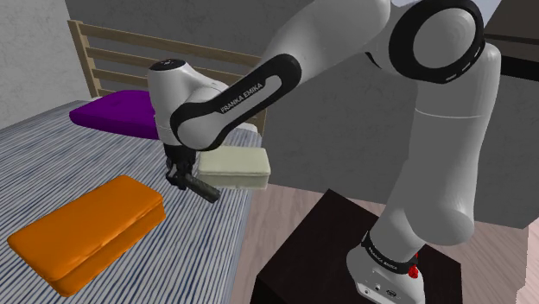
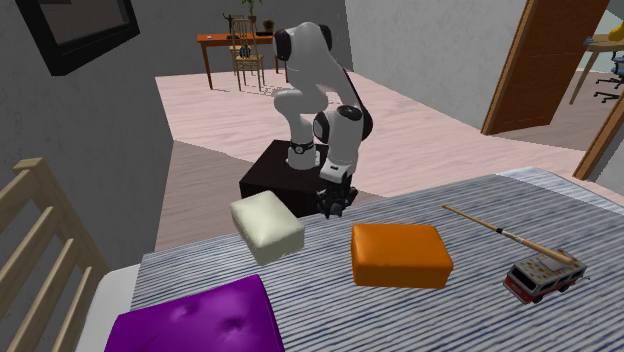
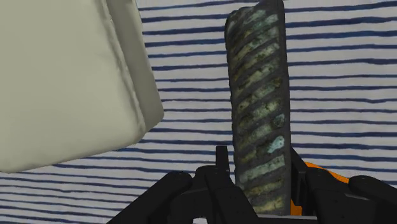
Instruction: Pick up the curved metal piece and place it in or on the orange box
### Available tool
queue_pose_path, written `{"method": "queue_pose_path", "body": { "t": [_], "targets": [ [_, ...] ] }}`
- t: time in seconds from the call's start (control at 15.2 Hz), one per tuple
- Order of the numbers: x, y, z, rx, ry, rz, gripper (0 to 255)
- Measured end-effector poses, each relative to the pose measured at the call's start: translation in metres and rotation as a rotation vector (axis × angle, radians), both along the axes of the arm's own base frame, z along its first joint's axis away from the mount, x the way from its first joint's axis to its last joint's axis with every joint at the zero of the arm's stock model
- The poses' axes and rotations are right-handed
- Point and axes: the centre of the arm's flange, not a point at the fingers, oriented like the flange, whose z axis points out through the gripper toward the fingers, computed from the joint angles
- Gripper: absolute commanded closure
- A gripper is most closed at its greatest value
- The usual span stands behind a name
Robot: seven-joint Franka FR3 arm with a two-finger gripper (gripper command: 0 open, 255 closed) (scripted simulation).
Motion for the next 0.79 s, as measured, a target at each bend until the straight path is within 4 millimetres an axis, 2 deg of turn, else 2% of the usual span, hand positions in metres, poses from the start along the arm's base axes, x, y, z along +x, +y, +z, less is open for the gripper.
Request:
{"method": "queue_pose_path", "body": {
  "t": [0.79],
  "targets": [
    [0.000,0.001,0.061,0.000,0.000,0.000,255]
  ]
}}
